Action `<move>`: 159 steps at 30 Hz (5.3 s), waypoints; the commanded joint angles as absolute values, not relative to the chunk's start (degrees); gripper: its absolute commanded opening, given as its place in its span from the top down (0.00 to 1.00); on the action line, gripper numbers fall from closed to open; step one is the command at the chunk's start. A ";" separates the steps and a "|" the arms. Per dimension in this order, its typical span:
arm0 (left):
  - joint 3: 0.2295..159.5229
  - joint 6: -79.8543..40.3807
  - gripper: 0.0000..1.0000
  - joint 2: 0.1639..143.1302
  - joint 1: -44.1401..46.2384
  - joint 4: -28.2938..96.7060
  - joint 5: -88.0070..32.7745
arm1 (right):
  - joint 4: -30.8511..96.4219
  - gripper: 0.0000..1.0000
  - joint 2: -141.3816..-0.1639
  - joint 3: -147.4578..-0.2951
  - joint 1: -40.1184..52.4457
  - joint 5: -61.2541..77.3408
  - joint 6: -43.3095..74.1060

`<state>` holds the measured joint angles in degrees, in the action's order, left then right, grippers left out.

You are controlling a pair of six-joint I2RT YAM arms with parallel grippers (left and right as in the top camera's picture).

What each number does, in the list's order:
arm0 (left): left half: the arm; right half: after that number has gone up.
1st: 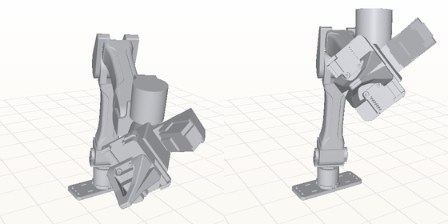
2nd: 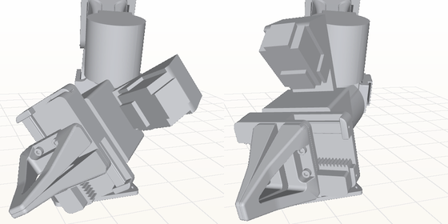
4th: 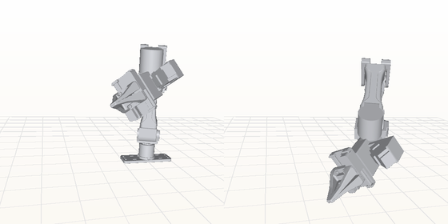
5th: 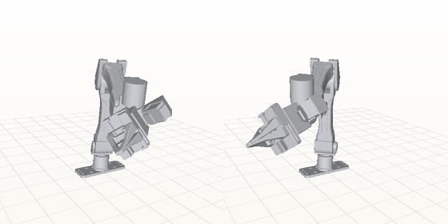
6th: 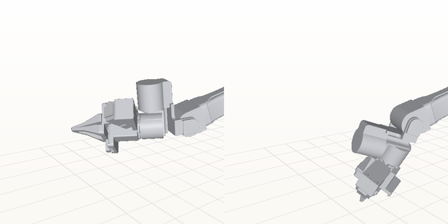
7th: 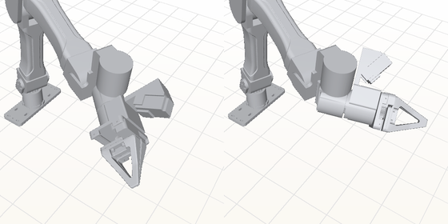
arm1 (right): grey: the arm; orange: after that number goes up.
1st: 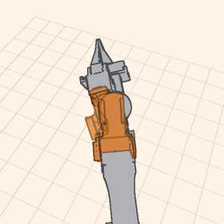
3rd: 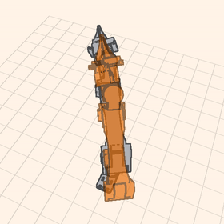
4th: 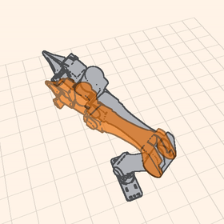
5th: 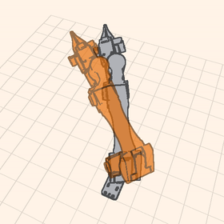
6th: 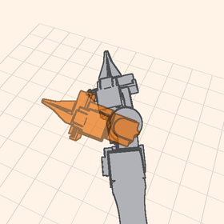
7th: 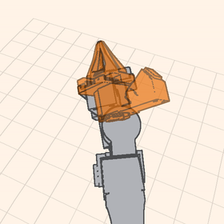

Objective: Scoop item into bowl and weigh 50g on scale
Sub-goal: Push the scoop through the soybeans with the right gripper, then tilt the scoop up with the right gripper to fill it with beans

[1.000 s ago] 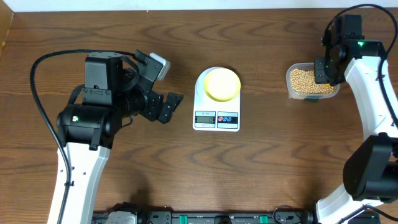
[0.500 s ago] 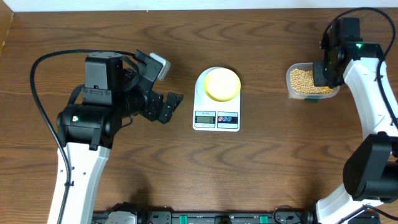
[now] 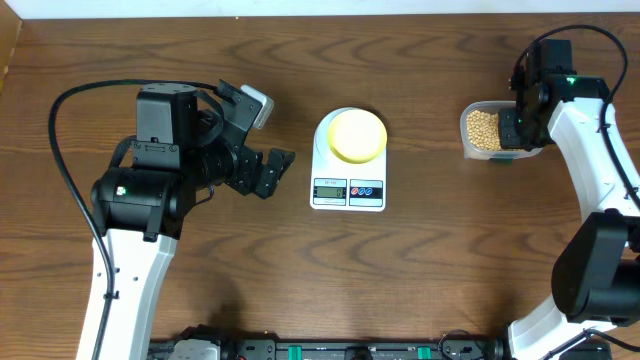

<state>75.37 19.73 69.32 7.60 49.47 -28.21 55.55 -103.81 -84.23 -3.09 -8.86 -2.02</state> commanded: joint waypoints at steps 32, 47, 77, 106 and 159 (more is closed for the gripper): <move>75.24 19.66 0.02 69.23 7.35 49.52 -28.95 | 52.23 0.99 -104.27 -79.46 -3.33 6.39 -1.34; 75.24 19.66 0.02 69.23 7.35 49.52 -28.95 | 51.86 0.99 -104.27 -79.46 -4.75 14.79 -2.92; 75.24 19.66 0.03 69.23 7.35 49.52 -28.95 | 52.07 0.99 -104.27 -79.46 -9.82 26.92 -6.50; 75.24 19.66 0.02 69.23 7.35 49.52 -28.95 | 53.15 0.99 -104.27 -79.26 -14.06 29.30 -11.05; 75.24 19.66 0.03 69.23 7.35 49.52 -28.95 | 51.81 0.99 -104.27 -75.68 -26.96 51.62 -12.73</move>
<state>75.37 19.73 69.32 7.60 49.47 -28.21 51.96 -103.88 -76.01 -26.28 48.07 -11.31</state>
